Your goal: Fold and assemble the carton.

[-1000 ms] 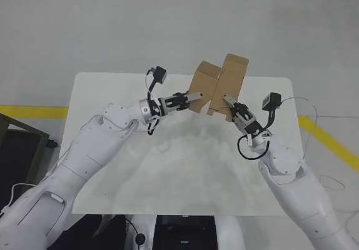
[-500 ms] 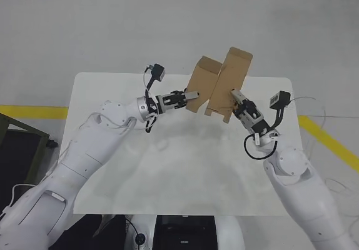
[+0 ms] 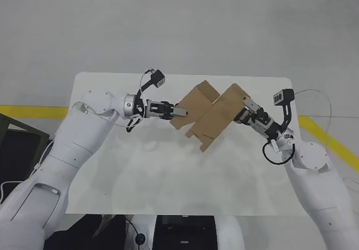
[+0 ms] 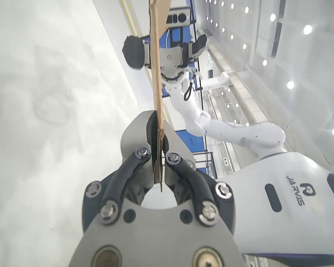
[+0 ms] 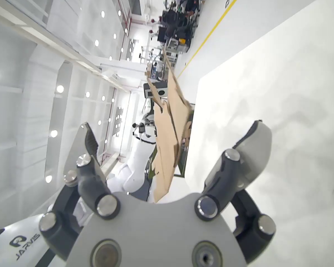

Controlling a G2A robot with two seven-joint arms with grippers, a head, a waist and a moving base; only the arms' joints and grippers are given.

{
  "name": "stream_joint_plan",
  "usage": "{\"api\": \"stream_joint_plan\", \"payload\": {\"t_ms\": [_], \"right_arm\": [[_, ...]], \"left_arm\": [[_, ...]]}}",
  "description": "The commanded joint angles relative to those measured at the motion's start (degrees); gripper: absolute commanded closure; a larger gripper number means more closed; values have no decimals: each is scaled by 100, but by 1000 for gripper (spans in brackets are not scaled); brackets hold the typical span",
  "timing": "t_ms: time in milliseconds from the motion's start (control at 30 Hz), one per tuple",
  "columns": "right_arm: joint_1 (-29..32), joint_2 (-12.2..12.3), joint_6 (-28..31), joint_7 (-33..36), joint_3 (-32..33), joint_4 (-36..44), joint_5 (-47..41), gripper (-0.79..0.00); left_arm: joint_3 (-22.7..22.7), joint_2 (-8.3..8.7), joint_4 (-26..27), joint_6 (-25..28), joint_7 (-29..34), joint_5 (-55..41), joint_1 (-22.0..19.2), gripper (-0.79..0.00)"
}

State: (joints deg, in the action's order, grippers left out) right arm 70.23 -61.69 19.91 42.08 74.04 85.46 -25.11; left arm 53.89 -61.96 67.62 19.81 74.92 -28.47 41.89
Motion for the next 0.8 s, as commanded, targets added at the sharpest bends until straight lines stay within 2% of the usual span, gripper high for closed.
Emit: {"api": "stream_joint_plan", "payload": {"t_ms": [0, 100, 133, 267, 300, 367, 500, 567, 633, 767], "right_arm": [[-63, 7, 116, 324, -3, -137, 31, -785], [-141, 19, 308, 787, -27, -299, 58, -785], [-157, 22, 380, 939, -41, -336, 58, -754], [-191, 23, 559, 1297, -90, -469, -33, -363], [-202, 22, 570, 1369, -103, -505, -68, -326], [-231, 20, 596, 1495, -118, -584, -144, -302], [-293, 16, 645, 1751, -152, -735, -297, -157], [-327, 11, 649, 1848, -169, -808, -403, -58], [-363, 6, 655, 1937, -189, -867, -479, 0], [-420, -3, 658, 2078, -226, -951, -584, 0]], "left_arm": [[-20, 4, -44, -42, 296, 3, -38, 0], [-27, -1, -123, -29, 442, -29, -56, 0], [-30, -6, -133, -17, 477, -78, -52, 0], [-58, -27, -188, 1, 602, -171, -63, 0], [-63, -32, -206, 7, 614, -180, -70, 0], [-77, -44, -242, 7, 620, -206, -77, 0], [-85, -67, -287, 11, 628, -305, -82, 0], [-92, -76, -301, 24, 634, -314, -85, 0], [-103, -86, -306, 30, 636, -320, -82, 0], [-130, -103, -326, -10, 707, -333, -102, 0]]}}
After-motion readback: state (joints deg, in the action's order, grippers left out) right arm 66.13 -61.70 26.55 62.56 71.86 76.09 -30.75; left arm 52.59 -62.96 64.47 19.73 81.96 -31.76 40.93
